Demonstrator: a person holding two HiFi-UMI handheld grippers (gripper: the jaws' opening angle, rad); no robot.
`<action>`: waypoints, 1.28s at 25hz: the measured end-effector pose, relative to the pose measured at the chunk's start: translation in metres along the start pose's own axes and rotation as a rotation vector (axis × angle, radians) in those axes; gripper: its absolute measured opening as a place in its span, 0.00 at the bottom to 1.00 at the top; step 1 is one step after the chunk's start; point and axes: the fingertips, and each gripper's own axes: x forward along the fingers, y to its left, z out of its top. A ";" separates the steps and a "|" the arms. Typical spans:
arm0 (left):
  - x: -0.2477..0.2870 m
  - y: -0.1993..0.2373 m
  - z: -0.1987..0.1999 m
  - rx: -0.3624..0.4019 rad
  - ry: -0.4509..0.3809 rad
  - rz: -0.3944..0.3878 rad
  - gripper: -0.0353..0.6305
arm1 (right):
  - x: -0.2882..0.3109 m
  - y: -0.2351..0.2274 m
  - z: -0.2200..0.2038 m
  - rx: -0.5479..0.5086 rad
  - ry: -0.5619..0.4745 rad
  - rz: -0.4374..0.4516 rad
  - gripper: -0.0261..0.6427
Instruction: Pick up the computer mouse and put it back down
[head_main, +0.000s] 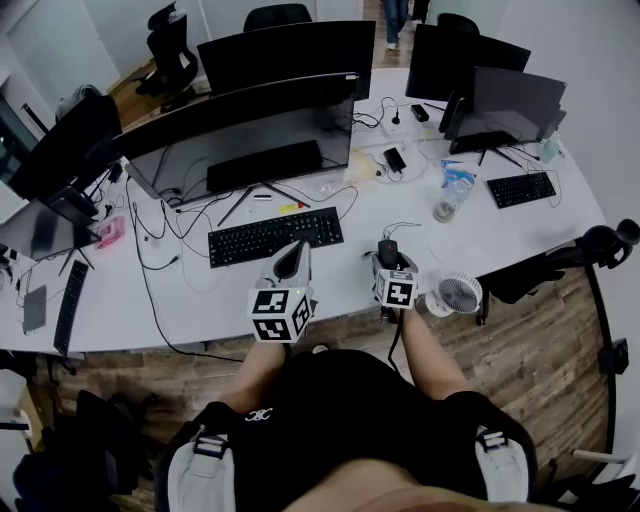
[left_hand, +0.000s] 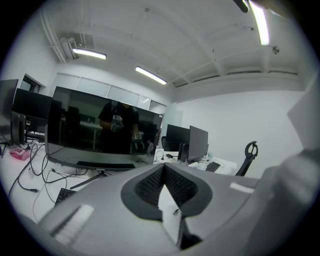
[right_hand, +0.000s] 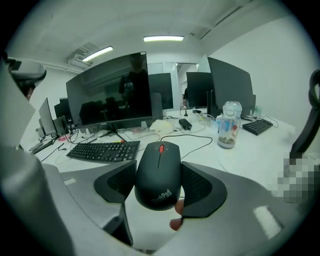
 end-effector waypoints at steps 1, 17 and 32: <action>0.000 0.001 0.000 0.000 0.000 0.002 0.13 | 0.005 0.000 -0.009 -0.002 0.024 -0.003 0.47; -0.003 0.012 -0.003 0.007 0.014 0.015 0.13 | 0.046 0.005 -0.109 -0.045 0.285 -0.002 0.47; -0.006 0.006 -0.003 0.003 0.002 0.005 0.13 | -0.010 0.015 0.005 -0.058 -0.067 0.028 0.44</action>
